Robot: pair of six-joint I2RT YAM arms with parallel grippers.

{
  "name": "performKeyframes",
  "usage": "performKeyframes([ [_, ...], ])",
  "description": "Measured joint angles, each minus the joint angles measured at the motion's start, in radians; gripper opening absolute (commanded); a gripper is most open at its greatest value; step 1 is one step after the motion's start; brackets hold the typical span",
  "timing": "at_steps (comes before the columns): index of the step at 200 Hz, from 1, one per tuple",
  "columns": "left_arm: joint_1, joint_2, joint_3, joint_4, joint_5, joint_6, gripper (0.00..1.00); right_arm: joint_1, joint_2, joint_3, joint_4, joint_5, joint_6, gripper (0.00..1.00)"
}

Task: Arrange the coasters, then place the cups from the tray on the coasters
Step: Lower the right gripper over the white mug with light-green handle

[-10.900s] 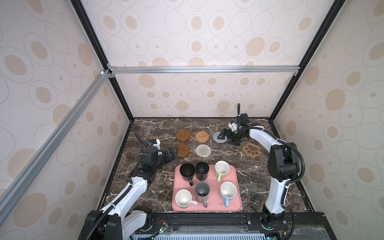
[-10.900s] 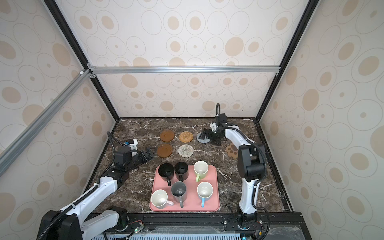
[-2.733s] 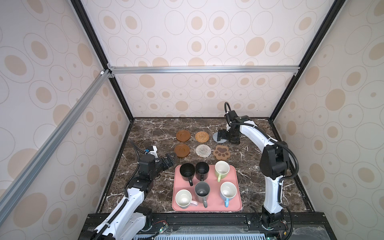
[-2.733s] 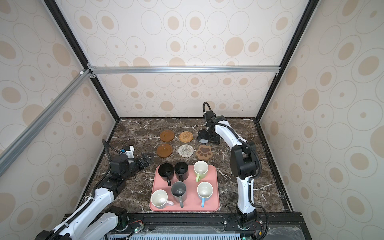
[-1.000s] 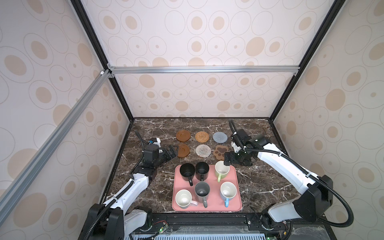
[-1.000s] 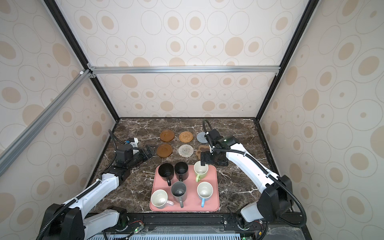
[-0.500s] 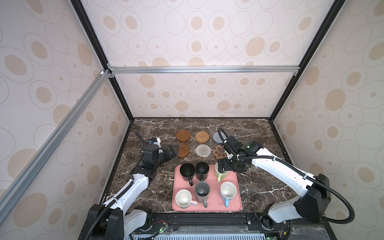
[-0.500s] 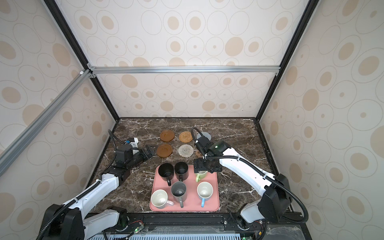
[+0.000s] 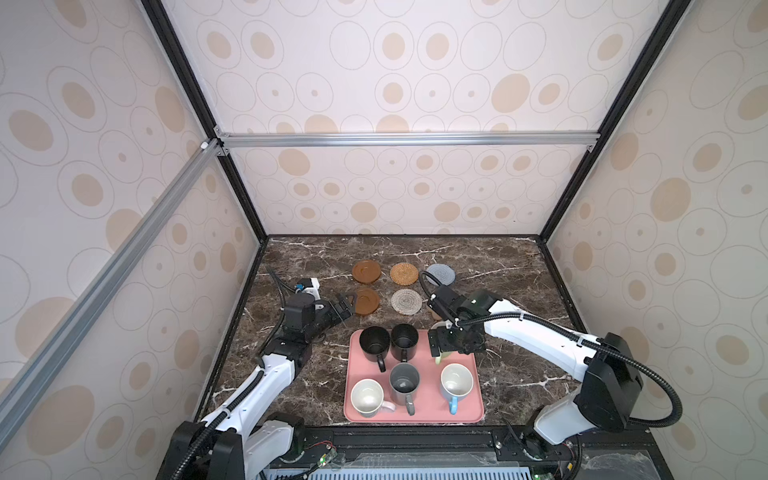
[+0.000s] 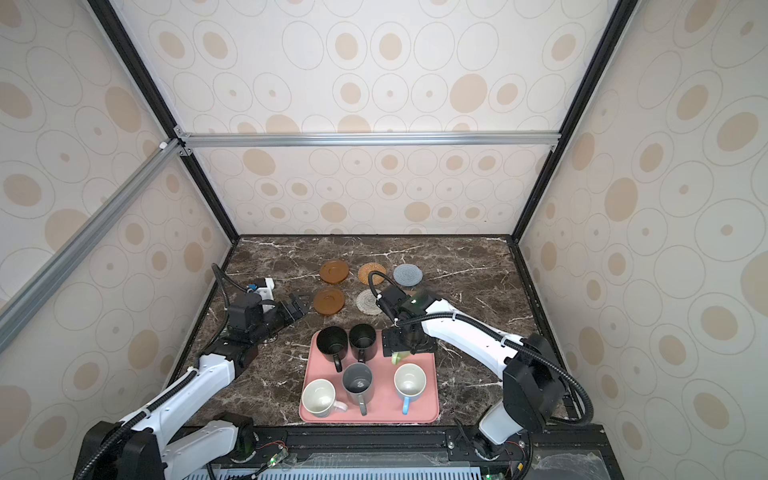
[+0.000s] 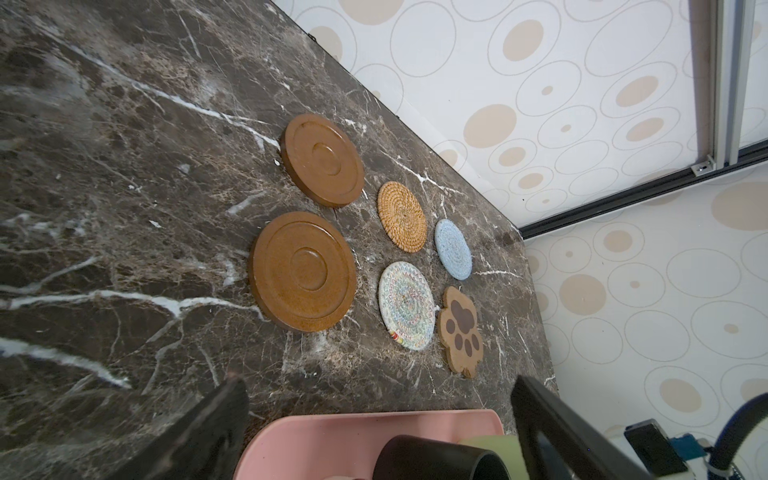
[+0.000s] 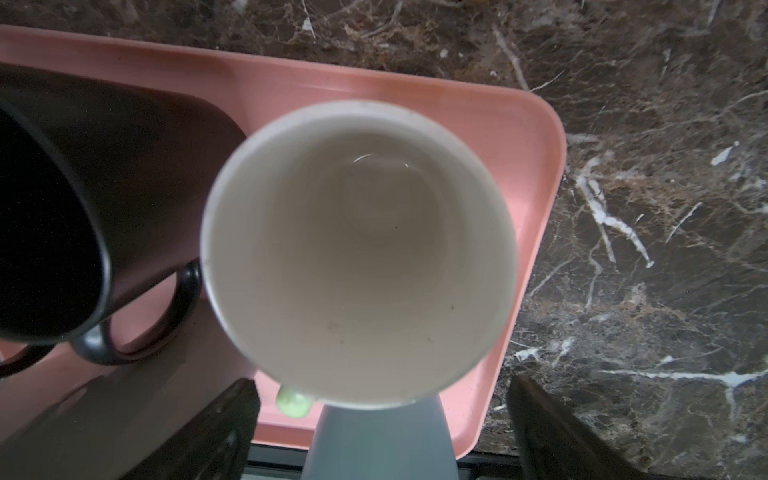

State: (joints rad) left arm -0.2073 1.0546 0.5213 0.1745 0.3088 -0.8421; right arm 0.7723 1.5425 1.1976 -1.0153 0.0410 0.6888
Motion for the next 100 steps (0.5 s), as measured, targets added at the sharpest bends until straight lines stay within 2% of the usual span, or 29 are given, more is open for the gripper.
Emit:
performKeyframes([
  [100, 0.000, -0.016, 0.000, -0.016, -0.001, 0.000, 1.00, 0.001, 0.043, -0.013, 0.032, 0.077, 0.003, 0.95],
])
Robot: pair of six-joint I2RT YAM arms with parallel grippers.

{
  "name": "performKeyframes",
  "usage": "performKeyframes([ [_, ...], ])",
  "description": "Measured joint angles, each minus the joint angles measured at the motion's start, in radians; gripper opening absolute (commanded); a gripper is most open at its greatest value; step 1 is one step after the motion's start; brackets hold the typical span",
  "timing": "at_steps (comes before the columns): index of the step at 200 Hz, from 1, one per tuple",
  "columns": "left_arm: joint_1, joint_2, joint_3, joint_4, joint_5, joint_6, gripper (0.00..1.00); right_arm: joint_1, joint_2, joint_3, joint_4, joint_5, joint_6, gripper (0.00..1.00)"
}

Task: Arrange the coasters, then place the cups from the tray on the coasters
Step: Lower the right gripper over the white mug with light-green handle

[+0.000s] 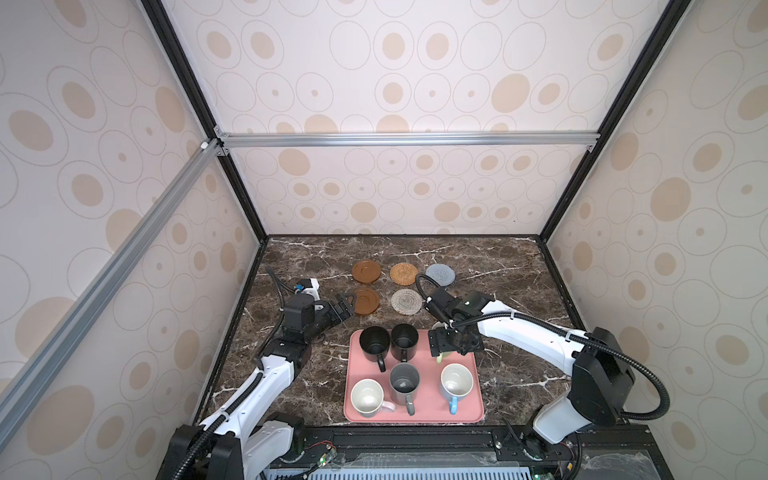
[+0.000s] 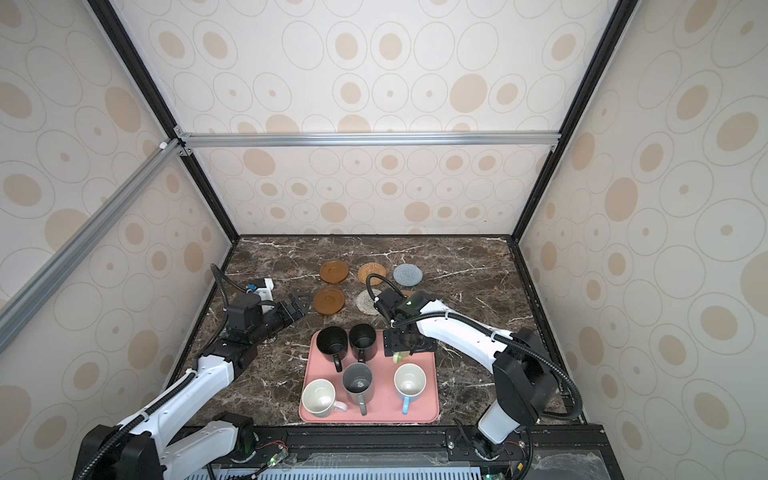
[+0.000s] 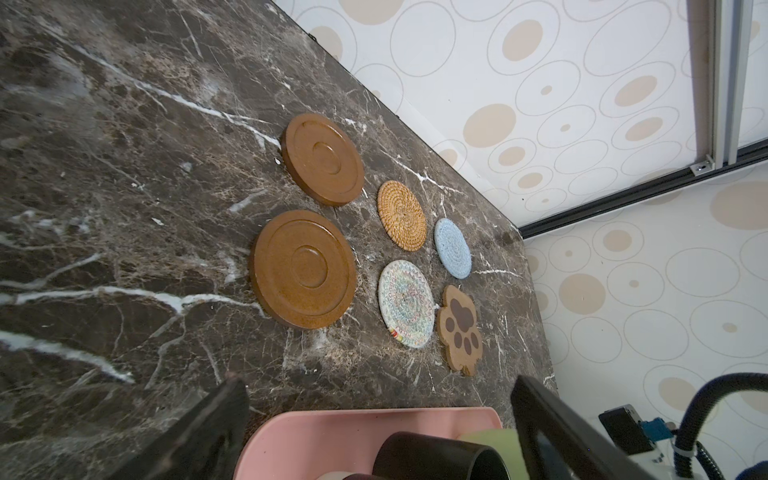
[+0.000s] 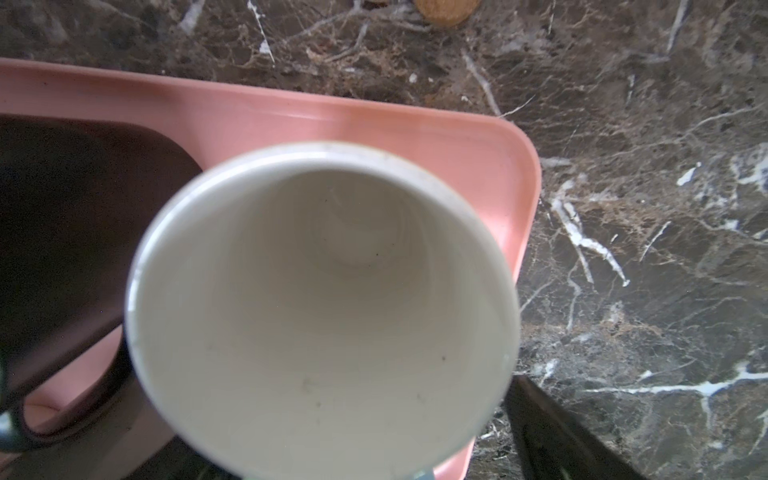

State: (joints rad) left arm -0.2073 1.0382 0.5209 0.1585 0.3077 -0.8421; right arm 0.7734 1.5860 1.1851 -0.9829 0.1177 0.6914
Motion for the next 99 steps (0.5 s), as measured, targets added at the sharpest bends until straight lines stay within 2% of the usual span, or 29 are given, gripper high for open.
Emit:
performKeyframes([
  [99, 0.000, -0.001, 0.000, -0.011, 0.000, 0.000, 1.00, -0.005, 0.013, -0.018, -0.001, 0.044, -0.055, 0.93],
])
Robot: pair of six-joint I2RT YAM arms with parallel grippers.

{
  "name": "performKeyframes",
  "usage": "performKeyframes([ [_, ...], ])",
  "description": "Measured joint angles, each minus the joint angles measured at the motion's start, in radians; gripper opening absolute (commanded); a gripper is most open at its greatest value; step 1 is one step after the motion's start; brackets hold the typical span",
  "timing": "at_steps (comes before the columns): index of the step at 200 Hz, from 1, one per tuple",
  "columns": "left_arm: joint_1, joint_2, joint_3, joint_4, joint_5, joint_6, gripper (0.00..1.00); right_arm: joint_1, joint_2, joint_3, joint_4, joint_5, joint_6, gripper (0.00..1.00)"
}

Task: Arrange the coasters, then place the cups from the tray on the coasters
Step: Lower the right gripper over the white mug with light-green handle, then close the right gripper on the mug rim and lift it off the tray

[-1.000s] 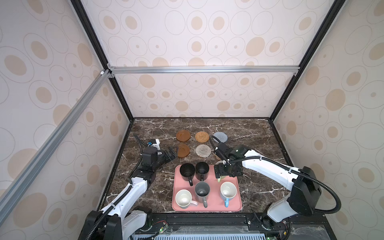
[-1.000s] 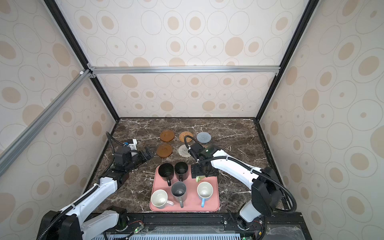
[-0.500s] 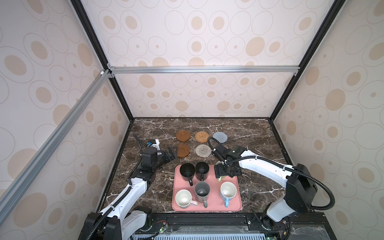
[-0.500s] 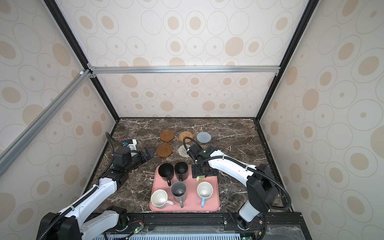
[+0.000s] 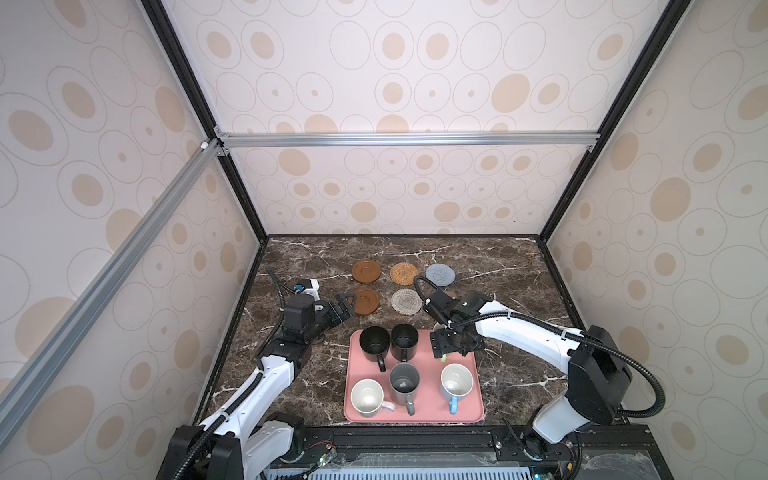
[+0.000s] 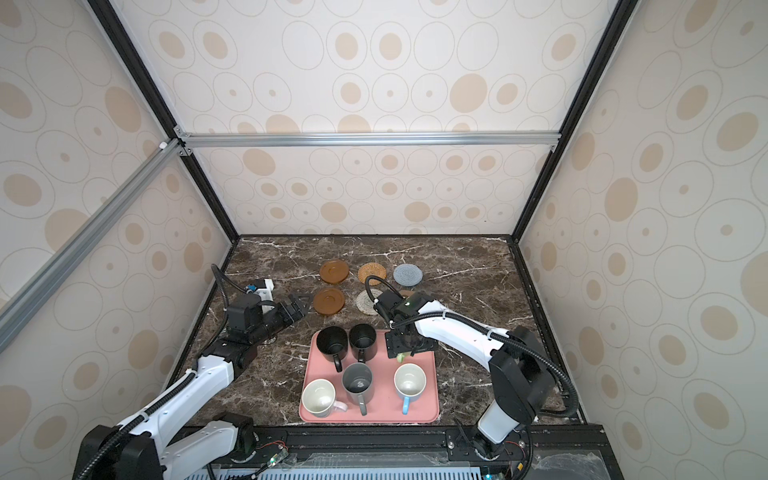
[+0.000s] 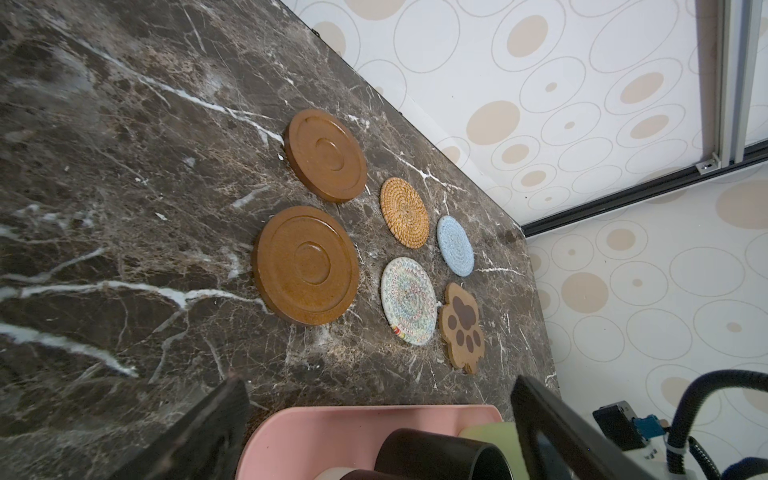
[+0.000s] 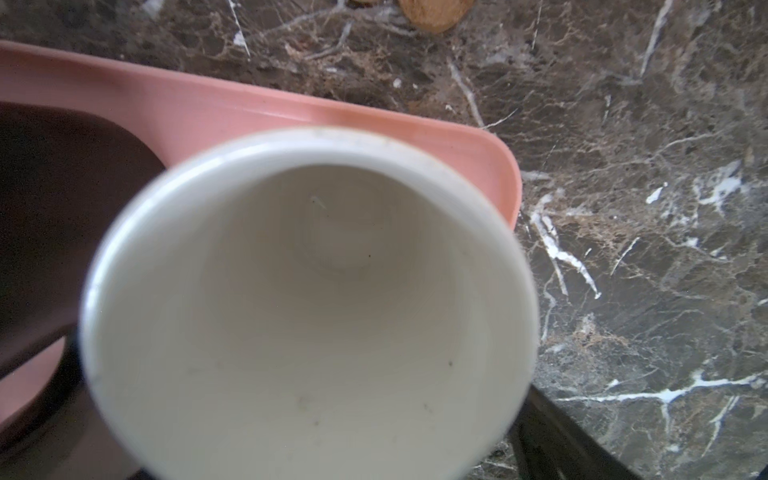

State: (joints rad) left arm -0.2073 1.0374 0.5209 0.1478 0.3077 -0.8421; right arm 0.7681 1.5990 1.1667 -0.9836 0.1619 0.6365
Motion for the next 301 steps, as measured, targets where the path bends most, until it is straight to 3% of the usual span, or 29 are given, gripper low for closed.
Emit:
performKeyframes([
  [104, 0.000, 0.000, 0.000, 0.000, 0.000, 0.000, 1.00, -0.058, -0.092, -0.095, 0.039, -0.008, -0.048, 0.84],
  [181, 0.000, -0.021, -0.005, -0.006, 0.000, 0.000, 1.00, -0.069, -0.141, -0.180, 0.151, -0.039, -0.126, 0.64],
  [301, 0.000, -0.029, -0.005, -0.012, -0.007, 0.000, 1.00, -0.069, -0.154, -0.236, 0.237, -0.037, -0.205, 0.41],
])
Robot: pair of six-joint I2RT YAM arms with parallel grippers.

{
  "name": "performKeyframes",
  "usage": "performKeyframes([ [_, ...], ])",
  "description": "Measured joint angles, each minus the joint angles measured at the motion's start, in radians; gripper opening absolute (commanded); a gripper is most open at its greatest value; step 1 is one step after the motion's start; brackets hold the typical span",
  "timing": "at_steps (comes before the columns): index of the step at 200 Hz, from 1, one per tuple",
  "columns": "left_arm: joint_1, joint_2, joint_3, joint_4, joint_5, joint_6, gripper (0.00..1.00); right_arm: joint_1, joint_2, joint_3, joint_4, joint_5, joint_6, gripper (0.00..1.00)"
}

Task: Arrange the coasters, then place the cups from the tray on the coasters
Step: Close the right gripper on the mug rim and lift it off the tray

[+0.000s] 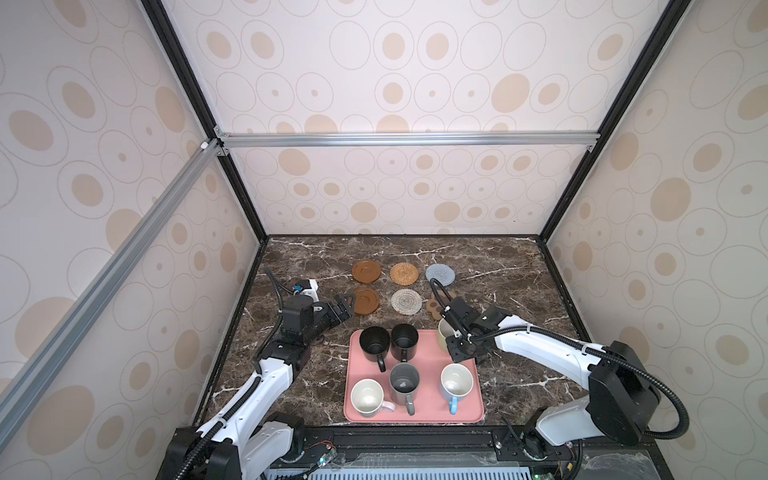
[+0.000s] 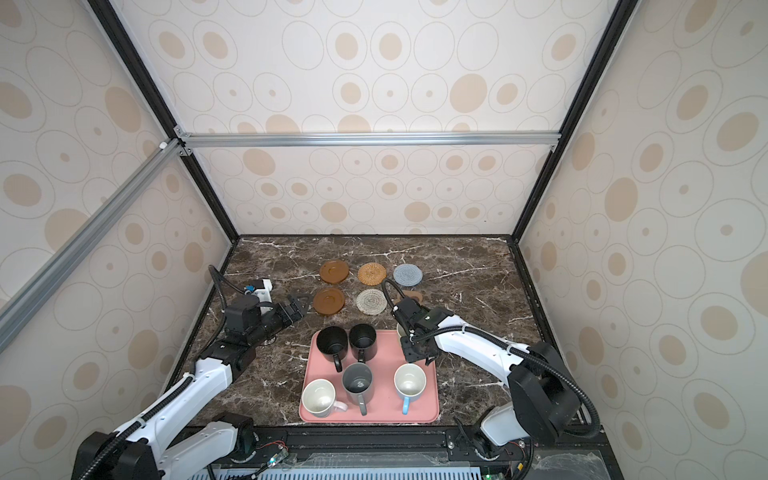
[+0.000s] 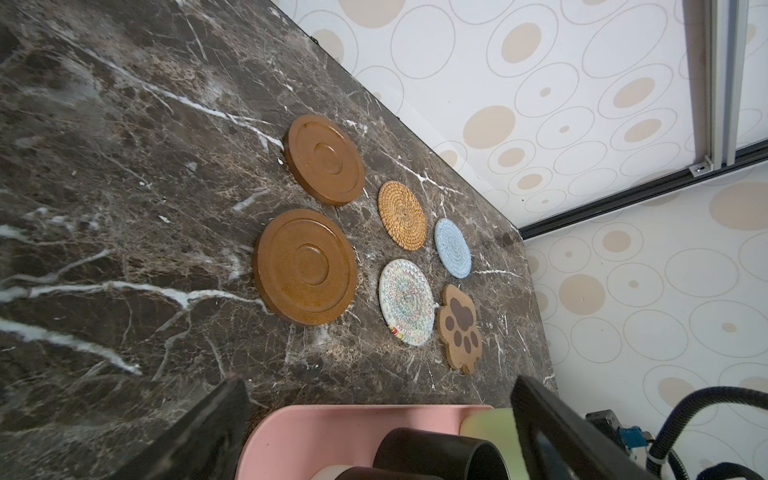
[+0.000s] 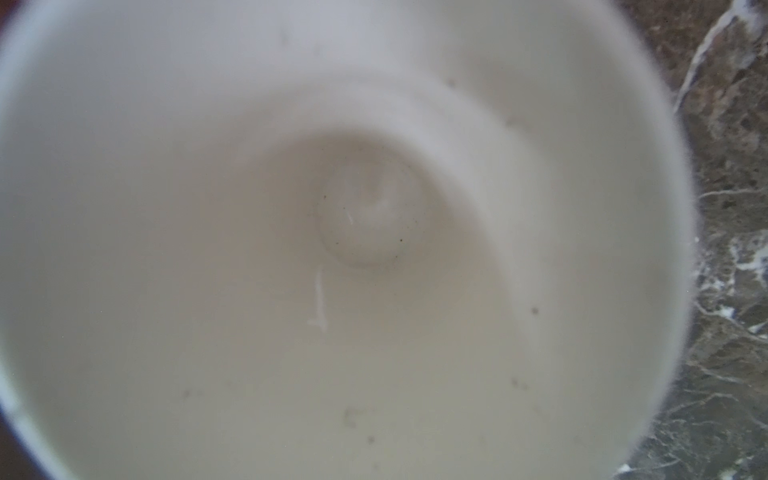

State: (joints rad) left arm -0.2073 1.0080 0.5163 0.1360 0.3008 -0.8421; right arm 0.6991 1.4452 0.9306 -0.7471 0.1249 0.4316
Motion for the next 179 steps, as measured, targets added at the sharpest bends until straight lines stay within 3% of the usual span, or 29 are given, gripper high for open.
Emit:
performKeyframes([
  [94, 0.000, 0.000, 0.000, 0.000, -0.001, 0.000, 1.00, 0.000, -0.003, 0.000, 0.014, -0.001, -0.035, 0.13],
  [179, 0.000, 0.000, 0.000, 0.000, -0.001, 0.000, 1.00, 0.000, -0.021, 0.000, 0.001, -0.002, -0.047, 0.09],
])
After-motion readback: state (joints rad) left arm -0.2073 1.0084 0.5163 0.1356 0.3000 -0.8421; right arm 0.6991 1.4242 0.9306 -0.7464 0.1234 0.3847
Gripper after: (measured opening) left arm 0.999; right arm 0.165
